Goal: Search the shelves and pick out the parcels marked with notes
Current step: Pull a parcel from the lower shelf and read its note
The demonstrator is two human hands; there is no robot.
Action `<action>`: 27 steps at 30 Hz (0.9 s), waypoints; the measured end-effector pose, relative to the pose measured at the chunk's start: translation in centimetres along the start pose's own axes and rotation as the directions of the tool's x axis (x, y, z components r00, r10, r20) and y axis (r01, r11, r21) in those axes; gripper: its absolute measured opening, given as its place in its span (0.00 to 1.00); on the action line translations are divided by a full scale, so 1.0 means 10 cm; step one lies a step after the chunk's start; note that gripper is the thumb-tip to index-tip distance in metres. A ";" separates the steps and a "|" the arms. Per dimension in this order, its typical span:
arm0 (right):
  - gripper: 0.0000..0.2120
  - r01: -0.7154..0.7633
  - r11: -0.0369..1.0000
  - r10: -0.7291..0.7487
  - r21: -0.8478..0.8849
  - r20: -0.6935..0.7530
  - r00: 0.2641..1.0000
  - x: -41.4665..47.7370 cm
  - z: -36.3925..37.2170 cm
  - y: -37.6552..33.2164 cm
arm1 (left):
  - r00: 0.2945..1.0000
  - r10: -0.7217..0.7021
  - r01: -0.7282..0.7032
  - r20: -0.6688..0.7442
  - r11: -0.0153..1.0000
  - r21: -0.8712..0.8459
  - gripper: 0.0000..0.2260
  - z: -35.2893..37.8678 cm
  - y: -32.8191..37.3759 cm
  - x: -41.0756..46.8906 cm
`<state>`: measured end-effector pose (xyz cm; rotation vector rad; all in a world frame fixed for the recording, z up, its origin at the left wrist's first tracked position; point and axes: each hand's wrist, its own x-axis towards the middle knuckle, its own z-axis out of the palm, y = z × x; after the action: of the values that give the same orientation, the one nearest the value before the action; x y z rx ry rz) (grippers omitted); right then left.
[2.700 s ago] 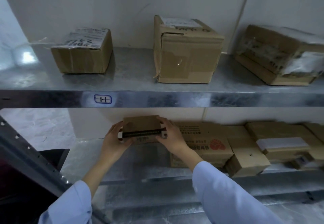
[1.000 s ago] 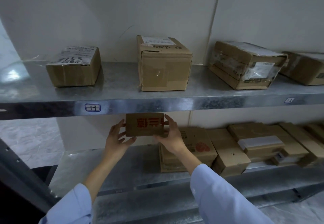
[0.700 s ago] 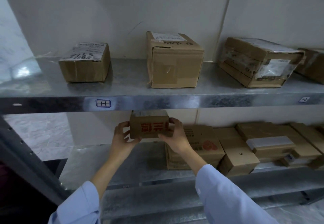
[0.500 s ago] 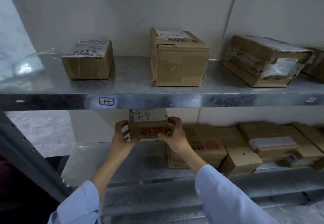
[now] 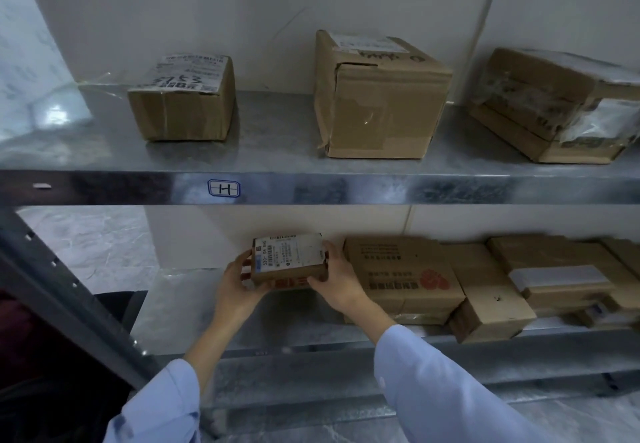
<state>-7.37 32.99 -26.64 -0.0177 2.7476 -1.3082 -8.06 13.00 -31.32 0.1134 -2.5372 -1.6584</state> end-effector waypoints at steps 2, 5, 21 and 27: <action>0.33 -0.040 0.999 0.039 0.004 0.031 0.999 0.04 0.07 0.04 | 1.000 -0.020 0.020 0.014 0.999 0.035 0.32 0.00 -0.08 0.00; 0.30 -0.093 0.996 0.092 0.010 0.046 0.995 0.12 0.14 0.09 | 0.999 -0.042 0.041 0.020 0.998 0.050 0.32 0.02 -0.20 0.03; 0.30 -0.064 0.998 0.064 -0.001 -0.015 0.998 0.13 0.25 0.24 | 0.999 -0.018 0.014 0.040 0.994 0.112 0.28 0.07 -0.30 0.04; 0.28 0.084 0.990 -0.100 -0.117 -0.138 0.985 -0.02 -0.18 0.15 | 0.963 0.266 -0.244 0.035 0.810 0.533 0.30 0.12 -0.03 0.02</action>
<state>-7.31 35.37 -26.66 -0.0629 2.9723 -1.2212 -8.42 13.93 -32.11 -0.1459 -2.7573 -0.8120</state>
